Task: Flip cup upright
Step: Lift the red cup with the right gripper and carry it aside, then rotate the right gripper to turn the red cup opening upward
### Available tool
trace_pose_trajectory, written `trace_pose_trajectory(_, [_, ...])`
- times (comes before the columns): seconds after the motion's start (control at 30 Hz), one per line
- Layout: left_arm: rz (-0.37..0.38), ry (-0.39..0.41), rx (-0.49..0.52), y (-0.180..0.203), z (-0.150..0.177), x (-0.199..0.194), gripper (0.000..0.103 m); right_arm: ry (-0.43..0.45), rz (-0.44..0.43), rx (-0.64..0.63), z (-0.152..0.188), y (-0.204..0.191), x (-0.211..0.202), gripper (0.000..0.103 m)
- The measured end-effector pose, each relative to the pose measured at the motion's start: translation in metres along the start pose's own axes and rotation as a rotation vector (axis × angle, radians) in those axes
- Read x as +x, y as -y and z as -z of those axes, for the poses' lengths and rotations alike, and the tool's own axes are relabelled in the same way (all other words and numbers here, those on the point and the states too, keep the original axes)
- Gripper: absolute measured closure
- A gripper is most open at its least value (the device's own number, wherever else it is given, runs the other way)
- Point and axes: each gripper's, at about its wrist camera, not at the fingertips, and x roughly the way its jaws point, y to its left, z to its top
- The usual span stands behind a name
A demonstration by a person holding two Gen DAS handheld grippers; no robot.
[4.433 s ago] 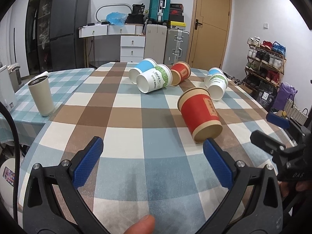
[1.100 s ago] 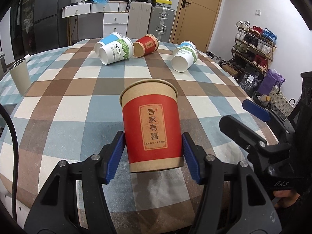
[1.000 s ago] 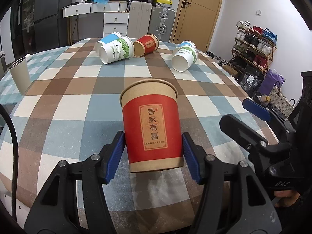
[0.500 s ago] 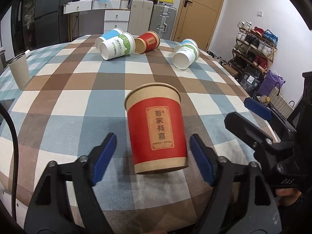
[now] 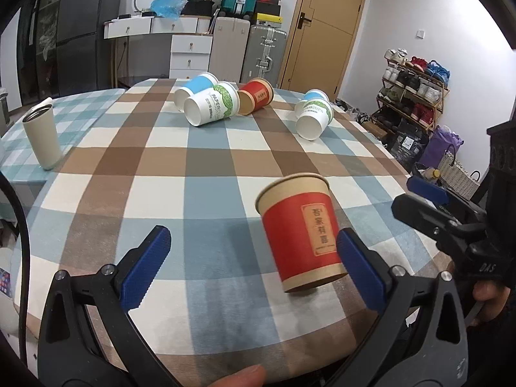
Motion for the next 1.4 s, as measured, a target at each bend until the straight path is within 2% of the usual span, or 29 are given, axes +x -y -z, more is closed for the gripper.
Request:
trace_pose_trajectory(0.17, [-0.049,0.032,0.028,-0.015,0.001,-0.003,0.001,-0.057,-0.01,0.021,-0.003,-0.009,0.013,0.0])
trace_pose_trajectory(0.33, [-0.046,0.072,0.012,-0.032,0.005,0.003,0.001,-0.121,-0.023,0.049,-0.005,-0.015,0.029,0.0])
trace_pose_trajectory(0.47, [-0.075,0.056,0.023,-0.038,0.01,0.015,0.001,-0.156,-0.022,0.074,-0.008,-0.017,0.041,0.0])
trace_pose_trajectory(0.6, [-0.066,0.067,0.021,-0.04,0.013,0.019,0.001,-0.21,-0.039,0.127,-0.01,-0.015,0.053,0.0])
trace_pose_trajectory(1.03, [-0.071,0.064,0.046,-0.034,0.014,0.022,0.001,-0.324,-0.168,0.254,-0.014,-0.01,0.088,0.001])
trace_pose_trajectory(1.1, [-0.072,0.06,0.043,-0.034,0.014,0.023,0.001,-0.345,-0.198,0.268,-0.013,-0.01,0.094,0.006])
trace_pose_trajectory(1.13, [-0.073,0.057,0.041,-0.034,0.014,0.023,0.001,-0.356,-0.217,0.274,-0.014,-0.01,0.097,0.012])
trace_pose_trajectory(1.3, [-0.074,0.054,0.031,-0.036,0.014,0.024,0.001,-0.403,-0.292,0.317,-0.014,-0.009,0.106,0.021])
trace_pose_trajectory(1.4, [-0.077,0.054,0.033,-0.036,0.014,0.024,0.001,-0.44,-0.318,0.343,-0.013,-0.008,0.111,0.031])
